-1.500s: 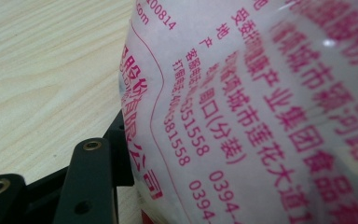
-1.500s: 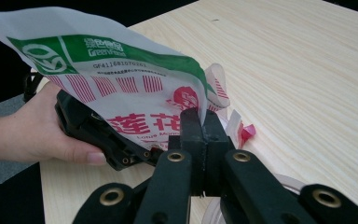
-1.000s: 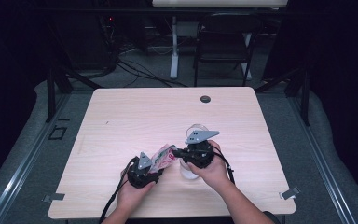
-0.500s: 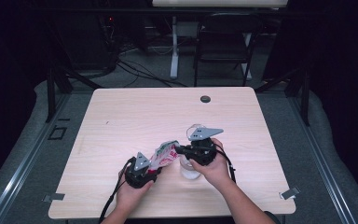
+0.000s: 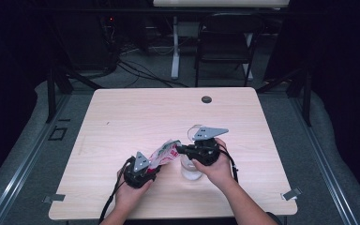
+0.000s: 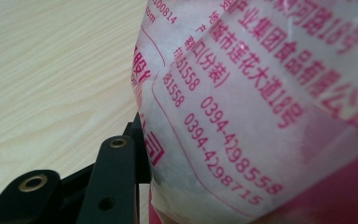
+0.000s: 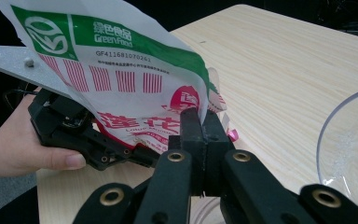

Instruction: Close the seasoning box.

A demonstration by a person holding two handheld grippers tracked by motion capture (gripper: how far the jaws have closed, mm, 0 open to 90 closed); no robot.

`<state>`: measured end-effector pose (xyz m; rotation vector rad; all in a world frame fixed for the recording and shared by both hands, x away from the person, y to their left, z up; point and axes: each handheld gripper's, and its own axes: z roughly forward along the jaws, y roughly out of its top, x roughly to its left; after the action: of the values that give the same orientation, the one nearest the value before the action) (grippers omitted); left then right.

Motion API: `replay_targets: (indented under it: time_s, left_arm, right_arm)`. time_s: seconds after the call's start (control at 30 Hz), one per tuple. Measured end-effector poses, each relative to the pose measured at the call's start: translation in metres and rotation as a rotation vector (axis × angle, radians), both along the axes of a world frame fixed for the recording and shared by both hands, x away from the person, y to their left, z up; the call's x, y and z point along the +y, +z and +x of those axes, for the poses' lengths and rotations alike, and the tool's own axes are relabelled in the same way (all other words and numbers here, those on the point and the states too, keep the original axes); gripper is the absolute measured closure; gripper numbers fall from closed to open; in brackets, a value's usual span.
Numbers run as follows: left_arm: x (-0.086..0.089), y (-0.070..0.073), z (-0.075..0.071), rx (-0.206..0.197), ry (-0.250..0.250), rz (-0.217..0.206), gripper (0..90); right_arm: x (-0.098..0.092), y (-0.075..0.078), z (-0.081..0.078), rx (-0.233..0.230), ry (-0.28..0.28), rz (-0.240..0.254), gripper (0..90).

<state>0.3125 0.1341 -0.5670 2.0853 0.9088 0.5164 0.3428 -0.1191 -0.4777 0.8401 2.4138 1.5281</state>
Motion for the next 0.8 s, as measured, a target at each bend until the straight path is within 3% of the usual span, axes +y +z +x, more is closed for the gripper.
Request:
replay_targets:
  time_s: [0.13,0.4,0.7,0.8]
  left_arm:
    - [0.001,0.005,-0.001,-0.02,0.006,0.023,59.7]
    - [0.004,0.01,0.002,-0.035,0.013,0.011,59.9]
    - [0.003,0.015,0.006,-0.071,0.002,0.05,60.0]
    - [0.004,0.016,0.007,-0.076,0.0,0.057,60.1]
  right_arm:
    - [-0.001,0.002,-0.001,-0.005,-0.001,0.012,88.6]
    - [-0.004,0.008,-0.006,-0.029,-0.007,0.016,73.4]
    - [-0.013,0.016,-0.009,-0.03,-0.022,0.013,61.5]
    - [-0.017,0.018,-0.01,-0.057,-0.027,0.022,56.3]
